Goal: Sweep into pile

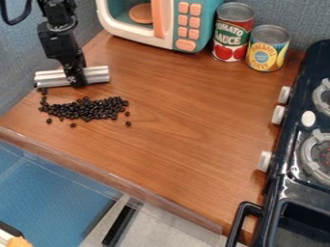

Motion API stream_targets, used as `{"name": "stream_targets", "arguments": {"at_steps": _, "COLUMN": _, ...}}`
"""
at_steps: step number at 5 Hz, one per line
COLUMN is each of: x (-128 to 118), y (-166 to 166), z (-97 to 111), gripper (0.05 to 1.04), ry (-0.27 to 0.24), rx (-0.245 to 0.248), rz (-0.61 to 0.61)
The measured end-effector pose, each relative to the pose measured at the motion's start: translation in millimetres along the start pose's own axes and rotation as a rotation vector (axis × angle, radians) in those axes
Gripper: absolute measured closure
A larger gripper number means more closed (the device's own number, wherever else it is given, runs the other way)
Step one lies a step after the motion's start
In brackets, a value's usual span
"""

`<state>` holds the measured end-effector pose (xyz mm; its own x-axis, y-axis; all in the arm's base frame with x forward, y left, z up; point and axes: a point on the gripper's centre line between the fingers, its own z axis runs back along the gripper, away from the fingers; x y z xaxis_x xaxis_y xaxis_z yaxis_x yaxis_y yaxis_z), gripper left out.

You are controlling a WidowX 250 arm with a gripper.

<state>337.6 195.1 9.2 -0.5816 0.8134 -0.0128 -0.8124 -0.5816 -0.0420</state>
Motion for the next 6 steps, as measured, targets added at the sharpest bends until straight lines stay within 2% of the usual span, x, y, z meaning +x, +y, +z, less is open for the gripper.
{"name": "stream_targets", "arguments": {"at_steps": 2, "x": 1, "y": 26, "z": 4, "gripper": 0.695, "ry": 0.029, "rx": 0.013, "rz": 0.019}}
{"name": "stream_targets", "arguments": {"at_steps": 4, "x": 3, "y": 48, "z": 10, "gripper": 0.695, "ry": 0.043, "rx": -0.005, "rz": 0.023}}
{"name": "stream_targets", "arguments": {"at_steps": 6, "x": 2, "y": 48, "z": 16, "gripper": 0.695, "ry": 0.048, "rx": -0.025, "rz": 0.029}}
